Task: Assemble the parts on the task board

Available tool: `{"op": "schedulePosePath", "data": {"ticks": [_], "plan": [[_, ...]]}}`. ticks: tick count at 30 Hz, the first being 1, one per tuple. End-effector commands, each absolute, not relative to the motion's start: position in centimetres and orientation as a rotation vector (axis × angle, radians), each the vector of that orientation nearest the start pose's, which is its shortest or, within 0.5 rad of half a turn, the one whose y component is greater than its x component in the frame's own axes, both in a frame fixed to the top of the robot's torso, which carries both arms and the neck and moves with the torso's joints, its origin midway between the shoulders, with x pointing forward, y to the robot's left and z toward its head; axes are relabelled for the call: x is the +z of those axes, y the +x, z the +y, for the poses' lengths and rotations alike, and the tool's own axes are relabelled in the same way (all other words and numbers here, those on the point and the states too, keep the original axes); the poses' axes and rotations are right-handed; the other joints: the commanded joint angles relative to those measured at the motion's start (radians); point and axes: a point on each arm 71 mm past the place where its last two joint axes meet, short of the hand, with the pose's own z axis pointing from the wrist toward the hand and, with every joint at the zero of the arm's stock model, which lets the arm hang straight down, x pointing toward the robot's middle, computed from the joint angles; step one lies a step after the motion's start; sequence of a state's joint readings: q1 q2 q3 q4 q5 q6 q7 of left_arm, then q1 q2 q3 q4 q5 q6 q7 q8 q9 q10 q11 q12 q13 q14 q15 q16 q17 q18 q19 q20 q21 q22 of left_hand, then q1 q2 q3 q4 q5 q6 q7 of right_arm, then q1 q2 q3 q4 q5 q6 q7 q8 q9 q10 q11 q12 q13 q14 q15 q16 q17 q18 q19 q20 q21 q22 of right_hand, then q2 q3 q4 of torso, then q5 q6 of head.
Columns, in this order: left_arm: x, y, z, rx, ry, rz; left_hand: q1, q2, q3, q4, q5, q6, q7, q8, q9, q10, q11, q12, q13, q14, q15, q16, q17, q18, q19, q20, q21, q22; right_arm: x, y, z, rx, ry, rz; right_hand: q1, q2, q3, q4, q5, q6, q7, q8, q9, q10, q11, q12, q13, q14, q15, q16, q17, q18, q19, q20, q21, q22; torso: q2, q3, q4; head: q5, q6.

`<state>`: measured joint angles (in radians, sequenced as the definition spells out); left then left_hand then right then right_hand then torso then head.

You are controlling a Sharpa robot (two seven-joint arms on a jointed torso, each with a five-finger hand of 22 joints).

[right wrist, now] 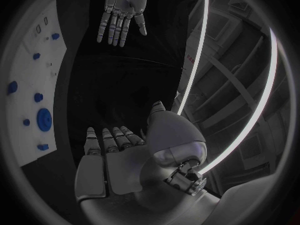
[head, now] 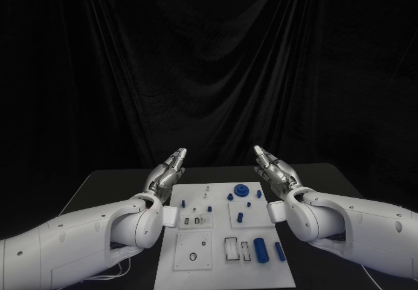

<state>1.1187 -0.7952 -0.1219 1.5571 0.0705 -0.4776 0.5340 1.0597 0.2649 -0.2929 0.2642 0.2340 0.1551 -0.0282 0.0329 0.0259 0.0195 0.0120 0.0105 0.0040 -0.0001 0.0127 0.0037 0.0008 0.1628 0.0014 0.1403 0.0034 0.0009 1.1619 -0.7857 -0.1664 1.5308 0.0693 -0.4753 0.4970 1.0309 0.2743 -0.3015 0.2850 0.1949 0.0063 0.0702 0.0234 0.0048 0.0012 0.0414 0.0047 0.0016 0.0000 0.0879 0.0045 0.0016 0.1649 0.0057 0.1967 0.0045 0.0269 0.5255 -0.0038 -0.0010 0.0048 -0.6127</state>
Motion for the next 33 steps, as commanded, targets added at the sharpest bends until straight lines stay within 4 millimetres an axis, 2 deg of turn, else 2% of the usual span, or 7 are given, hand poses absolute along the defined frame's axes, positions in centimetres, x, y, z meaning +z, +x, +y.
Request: {"op": "schedulePosePath", "data": {"ticks": [1, 14, 17, 18, 22, 28, 33], "plan": [[-22.9, 45.5, 17.9, -1.746, -1.225, 1.369, 0.142, -0.002, 0.035, -0.012, 0.177, 0.123, 0.048, 0.049, 0.018, 0.102, 0.069, 0.094, 0.037, 0.008, 0.05, 0.011, 0.008, 0.018, 0.021, 0.038, 0.017, 0.016, -23.6, 46.2, -18.3, 1.627, 1.244, 1.533, 0.071, 0.001, -0.013, 0.005, 0.041, 0.014, 0.037, 0.058, 0.015, -0.001, 0.043, -0.005, -0.002, 0.0, 0.014, -0.004, -0.002, 0.016, 0.004, 0.034, 0.003, -0.02, 0.0, -0.0002, 0.0001, 0.0, 0.0], [-22.6, 44.9, 17.7, -2.018, -1.238, 1.376, 0.167, -0.005, 0.019, 0.024, 0.145, 0.125, 0.037, 0.07, 0.017, 0.074, 0.097, 0.203, 0.04, 0.036, 0.079, 0.059, 0.025, 0.018, 0.091, 0.085, 0.06, 0.042, -23.7, 46.1, -18.3, 1.751, 1.246, 1.62, 0.133, -0.008, -0.018, 0.006, 0.086, 0.027, 0.057, 0.139, 0.023, 0.011, 0.076, 0.036, 0.012, 0.003, 0.054, 0.003, 0.003, 0.017, 0.017, 0.075, 0.014, -0.014, 0.0, -0.0002, 0.0001, 0.0, 0.0], [-22.6, 44.9, 17.7, -2.027, -1.239, 1.375, 0.174, -0.002, 0.016, 0.024, 0.147, 0.142, 0.043, 0.083, 0.02, 0.075, 0.107, 0.251, 0.043, 0.053, 0.089, 0.087, 0.032, 0.018, 0.119, 0.097, 0.077, 0.051, -23.7, 46.1, -18.3, 1.751, 1.246, 1.62, 0.153, -0.009, -0.023, 0.006, 0.09, 0.036, 0.057, 0.167, 0.026, 0.026, 0.096, 0.082, 0.021, 0.022, 0.091, 0.036, 0.016, 0.014, 0.038, 0.09, 0.027, -0.006, 0.0, -0.0002, 0.0001, 0.0, 0.0], [-22.7, 45.7, 20.5, -1.988, -1.165, 1.367, 0.174, -0.001, 0.015, 0.024, 0.147, 0.144, 0.044, 0.085, 0.02, 0.075, 0.109, 0.256, 0.043, 0.055, 0.09, 0.091, 0.033, 0.018, 0.124, 0.099, 0.08, 0.052, -22.8, 46.1, -21.0, 1.801, 1.207, 1.604, 0.158, -0.009, -0.027, 0.006, 0.09, 0.04, 0.057, 0.176, 0.027, 0.035, 0.108, 0.107, 0.025, 0.033, 0.102, 0.053, 0.021, 0.01, 0.047, 0.094, 0.033, -0.003, 0.041, 0.0033, 0.0079, -0.006, -0.029], [-22.6, 45.6, 21.1, -1.974, -1.11, 1.377, 0.182, -0.001, 0.015, 0.023, 0.149, 0.158, 0.051, 0.097, 0.022, 0.076, 0.117, 0.294, 0.046, 0.068, 0.099, 0.112, 0.038, 0.018, 0.142, 0.109, 0.091, 0.058, -22.7, 46.1, -21.4, 1.808, 1.207, 1.608, 0.194, -0.014, -0.029, 0.004, 0.108, 0.058, 0.056, 0.207, 0.031, 0.058, 0.148, 0.187, 0.036, 0.075, 0.119, 0.118, 0.035, -0.002, 0.108, 0.098, 0.068, 0.014, 0.046, 0.002, 0.0085, -0.002, -0.041], [-22.4, 45.2, 22.5, -1.944, -1.088, 1.371, 0.208, -0.003, 0.019, 0.019, 0.166, 0.176, 0.06, 0.117, 0.024, 0.079, 0.133, 0.367, 0.049, 0.111, 0.122, 0.171, 0.051, 0.019, 0.217, 0.134, 0.139, 0.08, -22.6, 46.0, -22.0, 1.791, 1.184, 1.623, 0.299, -0.032, -0.008, -0.011, 0.187, 0.094, 0.069, 0.25, 0.037, 0.077, 0.168, 0.293, 0.045, 0.153, 0.135, 0.231, 0.055, -0.032, 0.271, 0.098, 0.152, 0.05, 0.062, 0.0004, 0.0084, 0.005, -0.059], [-22.2, 44.6, 24.0, -1.911, -1.092, 1.356, 0.218, -0.003, 0.022, 0.018, 0.174, 0.186, 0.065, 0.126, 0.025, 0.081, 0.139, 0.391, 0.05, 0.13, 0.131, 0.196, 0.055, 0.019, 0.239, 0.14, 0.154, 0.086, -22.0, 46.2, -22.4, 1.737, 1.071, 1.683, 0.364, -0.068, -0.007, -0.011, 0.169, 0.117, 0.063, 0.27, 0.038, 0.099, 0.181, 0.406, 0.052, 0.293, 0.165, 0.365, 0.078, -0.069, 0.434, 0.097, 0.219, 0.072, 0.069, -0.0012, 0.0104, 0.013, -0.076]]}}
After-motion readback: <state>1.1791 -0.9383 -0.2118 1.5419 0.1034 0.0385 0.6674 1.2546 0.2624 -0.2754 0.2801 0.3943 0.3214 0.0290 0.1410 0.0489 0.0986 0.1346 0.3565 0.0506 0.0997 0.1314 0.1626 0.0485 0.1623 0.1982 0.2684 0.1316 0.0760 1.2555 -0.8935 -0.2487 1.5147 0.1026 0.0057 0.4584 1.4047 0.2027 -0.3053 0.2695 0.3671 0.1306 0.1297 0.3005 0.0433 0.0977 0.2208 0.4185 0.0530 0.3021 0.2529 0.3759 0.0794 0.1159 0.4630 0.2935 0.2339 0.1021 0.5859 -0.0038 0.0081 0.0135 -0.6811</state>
